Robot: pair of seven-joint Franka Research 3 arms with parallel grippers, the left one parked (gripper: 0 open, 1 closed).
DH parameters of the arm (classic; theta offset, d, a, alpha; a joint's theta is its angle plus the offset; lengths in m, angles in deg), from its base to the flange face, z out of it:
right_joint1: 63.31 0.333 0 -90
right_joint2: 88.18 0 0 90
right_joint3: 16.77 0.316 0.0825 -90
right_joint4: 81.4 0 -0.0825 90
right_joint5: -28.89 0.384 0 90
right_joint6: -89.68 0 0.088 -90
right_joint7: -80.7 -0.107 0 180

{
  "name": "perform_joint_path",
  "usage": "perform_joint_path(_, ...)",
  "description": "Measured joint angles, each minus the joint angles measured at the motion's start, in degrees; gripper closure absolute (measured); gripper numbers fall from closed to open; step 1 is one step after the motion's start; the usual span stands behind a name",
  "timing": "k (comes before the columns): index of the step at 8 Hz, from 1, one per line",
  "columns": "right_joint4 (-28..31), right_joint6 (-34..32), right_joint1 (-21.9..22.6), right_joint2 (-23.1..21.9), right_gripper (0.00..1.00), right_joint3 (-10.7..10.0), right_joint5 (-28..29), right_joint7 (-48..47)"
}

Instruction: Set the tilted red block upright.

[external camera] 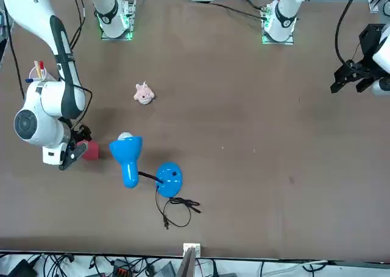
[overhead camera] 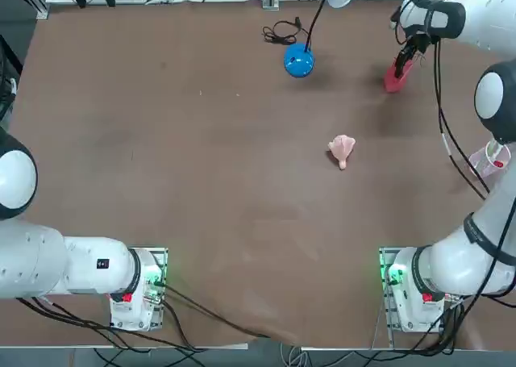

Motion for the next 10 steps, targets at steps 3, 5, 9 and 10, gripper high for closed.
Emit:
perform_joint_path(3,-2.6,-5.1,-0.2,-1.8,0.25,-0.2,0.0,-13.0)
perform_joint_path(5,-3.9,-7.6,-0.2,-2.6,0.25,-0.2,0.0,-24.3)
perform_joint_path(9,-3.4,-9.2,-0.4,-2.0,0.25,-0.2,2.2,-34.2)
perform_joint_path(10,-3.4,-9.0,-0.9,-1.8,0.25,-0.2,2.3,-33.4)
